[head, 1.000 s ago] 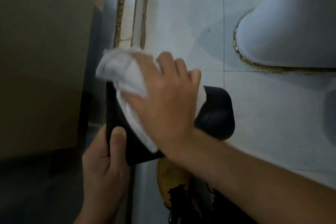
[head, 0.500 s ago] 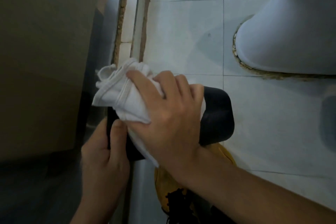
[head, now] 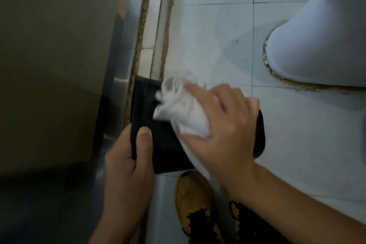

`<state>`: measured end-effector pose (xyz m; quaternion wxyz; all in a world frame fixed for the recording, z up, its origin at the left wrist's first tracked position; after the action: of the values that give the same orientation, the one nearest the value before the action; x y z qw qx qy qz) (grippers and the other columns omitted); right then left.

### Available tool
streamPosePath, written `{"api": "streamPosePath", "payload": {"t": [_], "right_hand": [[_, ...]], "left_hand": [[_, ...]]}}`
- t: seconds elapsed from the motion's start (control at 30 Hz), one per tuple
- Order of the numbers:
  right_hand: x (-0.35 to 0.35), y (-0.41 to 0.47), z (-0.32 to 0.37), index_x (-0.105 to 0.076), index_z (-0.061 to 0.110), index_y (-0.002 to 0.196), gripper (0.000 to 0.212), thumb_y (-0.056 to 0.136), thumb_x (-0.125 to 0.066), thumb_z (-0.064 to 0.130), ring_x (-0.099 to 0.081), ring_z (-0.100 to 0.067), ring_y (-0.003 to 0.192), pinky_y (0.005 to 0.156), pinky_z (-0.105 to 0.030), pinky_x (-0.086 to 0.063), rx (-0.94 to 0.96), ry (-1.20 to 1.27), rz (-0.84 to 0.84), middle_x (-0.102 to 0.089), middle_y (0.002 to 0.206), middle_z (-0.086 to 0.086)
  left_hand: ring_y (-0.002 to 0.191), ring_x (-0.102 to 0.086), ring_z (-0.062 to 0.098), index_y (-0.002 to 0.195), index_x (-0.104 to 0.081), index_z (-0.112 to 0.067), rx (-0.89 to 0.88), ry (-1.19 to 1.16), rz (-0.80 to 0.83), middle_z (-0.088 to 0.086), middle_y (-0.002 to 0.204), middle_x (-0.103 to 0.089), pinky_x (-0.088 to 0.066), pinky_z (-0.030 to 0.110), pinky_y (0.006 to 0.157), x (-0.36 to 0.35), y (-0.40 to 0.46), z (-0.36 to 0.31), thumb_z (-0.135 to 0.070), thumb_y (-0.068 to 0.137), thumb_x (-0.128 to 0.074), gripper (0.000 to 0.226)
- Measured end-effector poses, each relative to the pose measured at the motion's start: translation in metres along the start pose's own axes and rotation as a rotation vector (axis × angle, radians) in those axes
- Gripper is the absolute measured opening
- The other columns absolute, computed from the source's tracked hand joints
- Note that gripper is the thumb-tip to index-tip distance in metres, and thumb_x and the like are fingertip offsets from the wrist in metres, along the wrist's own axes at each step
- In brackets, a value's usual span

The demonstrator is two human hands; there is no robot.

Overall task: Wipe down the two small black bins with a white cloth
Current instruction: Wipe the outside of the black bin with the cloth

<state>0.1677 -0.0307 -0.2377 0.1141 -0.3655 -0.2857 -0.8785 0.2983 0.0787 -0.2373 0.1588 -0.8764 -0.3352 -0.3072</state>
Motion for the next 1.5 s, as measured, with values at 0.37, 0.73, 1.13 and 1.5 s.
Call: {"api": "streamPosePath", "payload": {"t": [0.37,0.73,1.13,1.5], "right_hand": [[0.008,-0.016,-0.127,-0.064,0.019,0.118,0.048,0.083,-0.058,0.052,-0.055,-0.030,0.088,0.075,-0.034,-0.025,-0.389,-0.125,0.076,-0.058,0.095,-0.007],[-0.019,0.021,0.008,-0.068,0.021,0.124,0.056,0.085,-0.059,0.060,-0.056,-0.027,0.081,0.071,-0.036,-0.027,0.041,-0.030,0.070,-0.063,0.097,-0.008],[0.018,0.021,-0.062,-0.063,0.033,0.114,0.034,0.085,-0.067,0.051,-0.061,-0.014,0.094,0.084,-0.046,-0.048,-0.362,0.354,0.193,-0.064,0.098,0.010],[0.079,0.043,-0.027,-0.065,0.024,0.103,0.025,0.084,-0.077,0.034,-0.069,-0.003,0.082,0.066,-0.017,-0.055,-0.669,0.770,0.593,-0.072,0.095,0.007]], "left_hand": [[0.048,-0.047,0.006,0.067,-0.048,-0.025,-0.010,-0.003,0.011,0.000,0.064,-0.053,-0.030,0.008,0.040,0.000,-0.003,0.000,-0.037,0.097,-0.038,0.034],[0.052,-0.049,-0.001,0.067,-0.050,-0.025,-0.017,0.006,-0.018,-0.014,0.065,-0.057,-0.031,0.007,0.043,0.001,-0.001,0.002,-0.026,0.097,-0.041,0.031],[0.069,-0.064,0.006,0.092,-0.062,-0.021,0.117,-0.125,0.282,-0.008,0.080,-0.068,-0.050,0.017,0.055,0.002,-0.003,0.002,-0.027,0.098,-0.051,0.014],[0.091,-0.070,0.010,0.120,-0.051,-0.027,0.213,0.082,0.541,-0.001,0.099,-0.072,-0.059,0.036,0.078,0.022,0.013,-0.009,-0.025,0.091,-0.063,0.031]]}}
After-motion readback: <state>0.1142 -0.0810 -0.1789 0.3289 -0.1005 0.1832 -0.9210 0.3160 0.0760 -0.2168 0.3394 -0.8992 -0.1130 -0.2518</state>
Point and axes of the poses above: each hand's wrist, its own y-axis towards the middle knuckle, its own x-axis out of the back of the hand, z = x × y, the point moved 9 cm from there along y, towards the middle knuckle
